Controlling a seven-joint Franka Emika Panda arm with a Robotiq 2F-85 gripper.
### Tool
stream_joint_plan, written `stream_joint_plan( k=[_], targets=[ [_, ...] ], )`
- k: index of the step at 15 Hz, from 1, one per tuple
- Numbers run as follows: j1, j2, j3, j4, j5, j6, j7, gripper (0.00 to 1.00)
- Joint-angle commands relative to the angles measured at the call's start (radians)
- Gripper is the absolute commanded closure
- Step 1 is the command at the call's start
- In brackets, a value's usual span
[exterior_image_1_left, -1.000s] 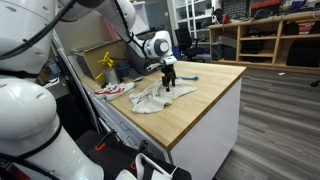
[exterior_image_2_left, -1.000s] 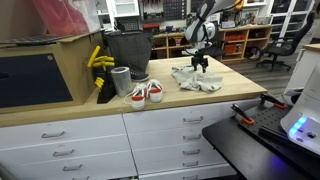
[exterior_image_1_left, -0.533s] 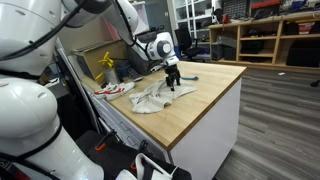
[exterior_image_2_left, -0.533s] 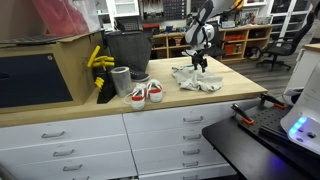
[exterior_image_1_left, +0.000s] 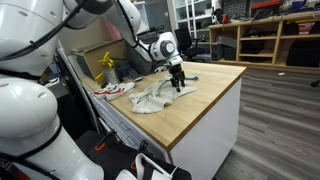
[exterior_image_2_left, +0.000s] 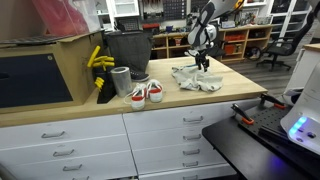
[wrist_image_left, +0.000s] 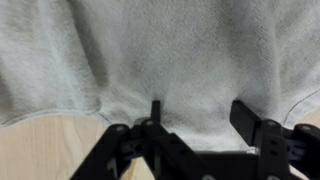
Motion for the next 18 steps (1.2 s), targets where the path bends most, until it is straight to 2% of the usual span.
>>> stream_joint_plan(
  k=[1, 6, 7, 11, 18],
  targets=[
    [0.012, 0.043, -0.025, 0.050, -0.017, 0.023, 0.077, 0.58],
    [0.020, 0.046, -0.048, 0.057, -0.045, 0.039, 0.135, 0.95],
    [0.020, 0.048, -0.053, 0.056, -0.054, 0.043, 0.145, 0.99],
    [0.029, 0.060, -0.091, 0.057, -0.100, 0.057, 0.198, 0.99],
    [0.057, 0.108, -0.187, 0.090, -0.214, 0.055, 0.365, 0.99]
  ],
)
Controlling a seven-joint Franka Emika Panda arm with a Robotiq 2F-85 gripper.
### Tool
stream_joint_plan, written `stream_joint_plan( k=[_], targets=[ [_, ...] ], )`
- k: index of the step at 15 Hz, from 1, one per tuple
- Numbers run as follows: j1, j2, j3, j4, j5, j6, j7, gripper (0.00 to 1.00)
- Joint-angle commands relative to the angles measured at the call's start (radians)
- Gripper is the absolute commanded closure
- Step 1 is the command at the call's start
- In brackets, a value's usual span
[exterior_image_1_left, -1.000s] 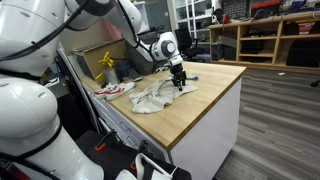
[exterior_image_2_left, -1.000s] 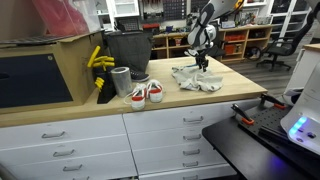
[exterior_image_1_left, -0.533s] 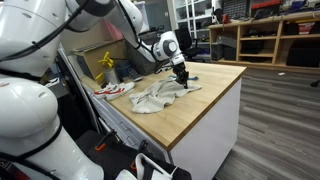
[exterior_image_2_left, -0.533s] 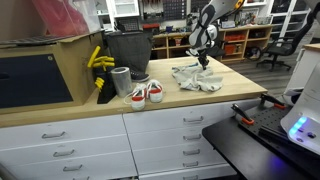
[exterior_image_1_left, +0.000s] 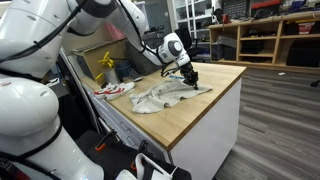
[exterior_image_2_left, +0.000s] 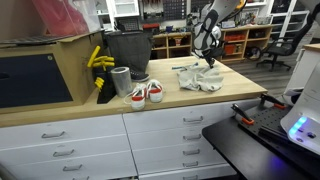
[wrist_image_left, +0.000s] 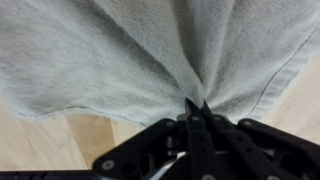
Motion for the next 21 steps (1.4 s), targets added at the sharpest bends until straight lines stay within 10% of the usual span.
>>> stream_joint_plan(
  k=[1, 5, 7, 16, 21],
  targets=[
    [0.034, 0.045, -0.064, 0.038, -0.069, 0.015, 0.125, 0.99],
    [0.035, 0.071, -0.086, 0.078, -0.122, -0.024, 0.219, 0.99],
    [0.020, 0.060, -0.056, 0.075, -0.112, -0.033, 0.202, 0.71],
    [-0.014, -0.154, 0.134, -0.065, -0.058, -0.026, -0.070, 0.05],
    [-0.001, -0.304, 0.236, -0.182, -0.038, -0.051, -0.297, 0.00]
  ],
)
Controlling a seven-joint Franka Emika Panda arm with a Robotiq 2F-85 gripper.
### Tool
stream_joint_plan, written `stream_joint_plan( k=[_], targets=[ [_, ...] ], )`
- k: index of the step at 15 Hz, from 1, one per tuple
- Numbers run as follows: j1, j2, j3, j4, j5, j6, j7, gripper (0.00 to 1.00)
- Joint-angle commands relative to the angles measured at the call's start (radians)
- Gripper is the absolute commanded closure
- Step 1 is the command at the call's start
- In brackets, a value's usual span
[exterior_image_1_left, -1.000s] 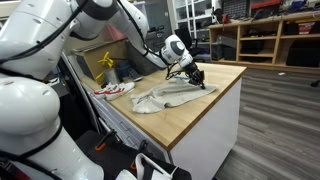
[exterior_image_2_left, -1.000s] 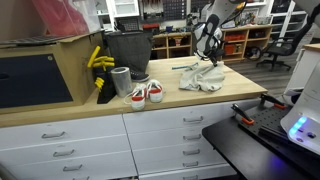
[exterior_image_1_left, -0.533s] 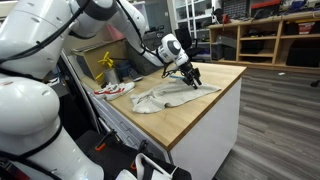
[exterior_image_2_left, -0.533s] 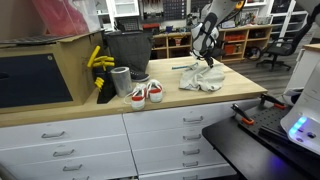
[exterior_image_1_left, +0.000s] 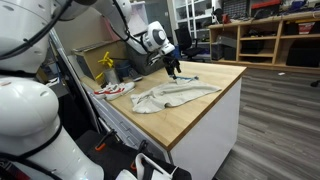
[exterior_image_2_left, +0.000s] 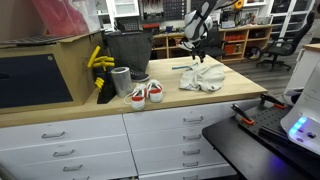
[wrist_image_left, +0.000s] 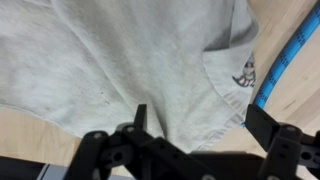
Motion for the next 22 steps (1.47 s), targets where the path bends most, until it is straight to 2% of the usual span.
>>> stream_joint_plan(
  k=[1, 8, 12, 13, 15, 18, 22],
  targets=[
    [0.004, -0.146, 0.072, -0.140, 0.024, -0.024, -0.164, 0.00],
    [0.017, -0.274, 0.194, -0.295, 0.066, -0.050, -0.474, 0.00],
    [0.028, -0.279, 0.244, -0.350, 0.103, -0.051, -0.666, 0.00],
    [0.032, -0.274, 0.252, -0.368, 0.107, -0.037, -0.713, 0.25],
    [0.038, -0.262, 0.268, -0.389, 0.119, -0.044, -0.811, 0.34],
    [0.052, -0.239, 0.278, -0.411, 0.134, -0.055, -0.930, 0.58],
    [0.071, -0.206, 0.264, -0.416, 0.144, -0.063, -1.012, 0.88]
  ],
)
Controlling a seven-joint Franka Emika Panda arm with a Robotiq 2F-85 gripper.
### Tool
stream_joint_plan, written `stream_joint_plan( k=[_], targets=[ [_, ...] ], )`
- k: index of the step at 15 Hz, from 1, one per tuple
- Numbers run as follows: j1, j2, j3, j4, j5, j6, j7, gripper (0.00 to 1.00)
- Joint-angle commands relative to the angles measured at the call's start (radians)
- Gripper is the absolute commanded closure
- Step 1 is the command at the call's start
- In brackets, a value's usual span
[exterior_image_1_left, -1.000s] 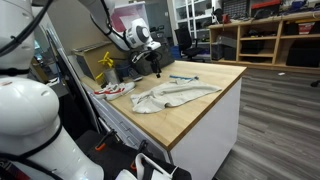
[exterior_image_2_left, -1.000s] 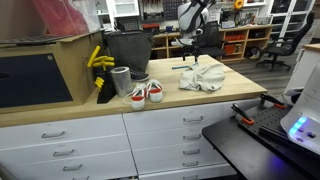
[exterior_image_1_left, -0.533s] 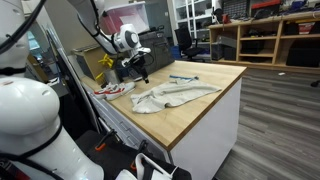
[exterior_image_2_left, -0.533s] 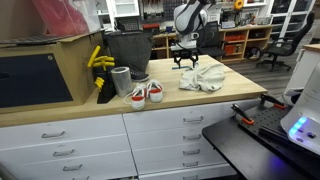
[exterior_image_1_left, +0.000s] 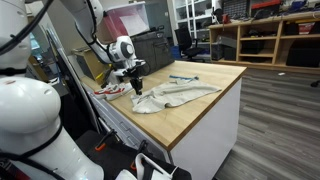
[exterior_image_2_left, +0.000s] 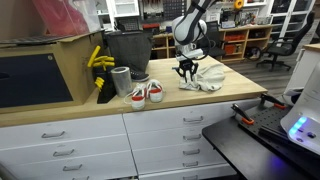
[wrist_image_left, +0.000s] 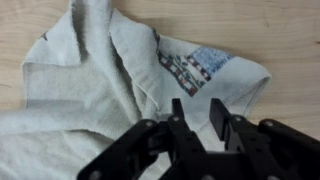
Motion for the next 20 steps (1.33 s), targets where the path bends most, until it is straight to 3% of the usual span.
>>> stream_joint_plan(
  k=[1, 6, 20],
  targets=[
    [0.016, 0.013, -0.017, -0.002, 0.025, -0.028, -0.079, 0.97],
    [0.025, 0.037, -0.028, -0.014, 0.042, 0.015, -0.064, 1.00],
    [0.083, 0.063, 0.008, -0.016, 0.228, 0.086, -0.020, 1.00]
  ],
)
